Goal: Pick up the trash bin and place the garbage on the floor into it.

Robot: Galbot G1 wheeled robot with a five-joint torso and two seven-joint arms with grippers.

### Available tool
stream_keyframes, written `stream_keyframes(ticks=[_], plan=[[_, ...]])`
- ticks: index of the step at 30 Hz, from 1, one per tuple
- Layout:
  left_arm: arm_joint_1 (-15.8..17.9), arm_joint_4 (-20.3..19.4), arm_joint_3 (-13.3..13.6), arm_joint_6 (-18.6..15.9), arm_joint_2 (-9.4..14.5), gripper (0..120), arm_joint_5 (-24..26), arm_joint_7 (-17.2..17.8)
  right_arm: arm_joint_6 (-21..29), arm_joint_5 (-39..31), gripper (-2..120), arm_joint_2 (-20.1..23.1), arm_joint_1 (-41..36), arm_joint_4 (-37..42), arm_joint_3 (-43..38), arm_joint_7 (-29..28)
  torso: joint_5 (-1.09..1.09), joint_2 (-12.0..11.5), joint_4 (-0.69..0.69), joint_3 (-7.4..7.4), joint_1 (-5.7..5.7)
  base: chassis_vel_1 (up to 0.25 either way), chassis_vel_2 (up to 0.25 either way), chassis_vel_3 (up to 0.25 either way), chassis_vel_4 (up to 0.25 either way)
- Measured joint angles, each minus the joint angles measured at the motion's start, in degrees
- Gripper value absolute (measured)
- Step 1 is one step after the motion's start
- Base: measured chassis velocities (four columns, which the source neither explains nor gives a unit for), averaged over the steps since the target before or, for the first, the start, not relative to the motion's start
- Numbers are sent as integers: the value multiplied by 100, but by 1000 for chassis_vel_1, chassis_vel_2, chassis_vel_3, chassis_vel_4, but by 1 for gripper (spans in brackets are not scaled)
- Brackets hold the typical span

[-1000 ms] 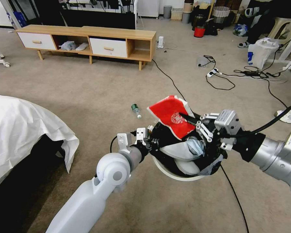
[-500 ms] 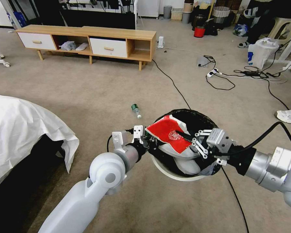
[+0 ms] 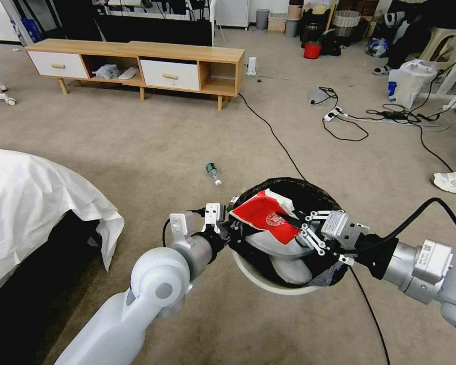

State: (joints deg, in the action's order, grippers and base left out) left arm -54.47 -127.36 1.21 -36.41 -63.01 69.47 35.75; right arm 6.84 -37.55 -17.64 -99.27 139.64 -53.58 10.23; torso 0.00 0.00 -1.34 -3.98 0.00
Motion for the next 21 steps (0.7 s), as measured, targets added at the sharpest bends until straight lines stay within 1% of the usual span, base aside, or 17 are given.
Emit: stream_keyframes(ticks=[1, 2, 4, 11, 21], plan=[[-97, -46, -16, -15, 30, 1, -5, 27, -25, -22, 0, -4, 87, -111, 0, 6, 0, 0, 0, 0, 0, 0, 0, 0, 0], [-97, -46, -16, -15, 30, 1, -5, 27, -25, -22, 0, -4, 87, -111, 0, 6, 0, 0, 0, 0, 0, 0, 0, 0, 0], [-204, -141, -52, -28, 65, 1, -6, 33, -80, -23, 0, 41, 140, -227, 0, 39, 0, 0, 0, 0, 0, 0, 0, 0, 0], [-348, -302, -117, -39, 175, 1, 23, 26, -132, 93, 0, -65, 348, -385, 252, 101, 0, 0, 0, 0, 0, 0, 0, 0, 0], [-416, -419, -177, -35, 186, 1, 103, 7, -180, 250, 0, -101, 354, -517, 379, 179, 0, 0, 0, 0, 0, 0, 0, 0, 0]])
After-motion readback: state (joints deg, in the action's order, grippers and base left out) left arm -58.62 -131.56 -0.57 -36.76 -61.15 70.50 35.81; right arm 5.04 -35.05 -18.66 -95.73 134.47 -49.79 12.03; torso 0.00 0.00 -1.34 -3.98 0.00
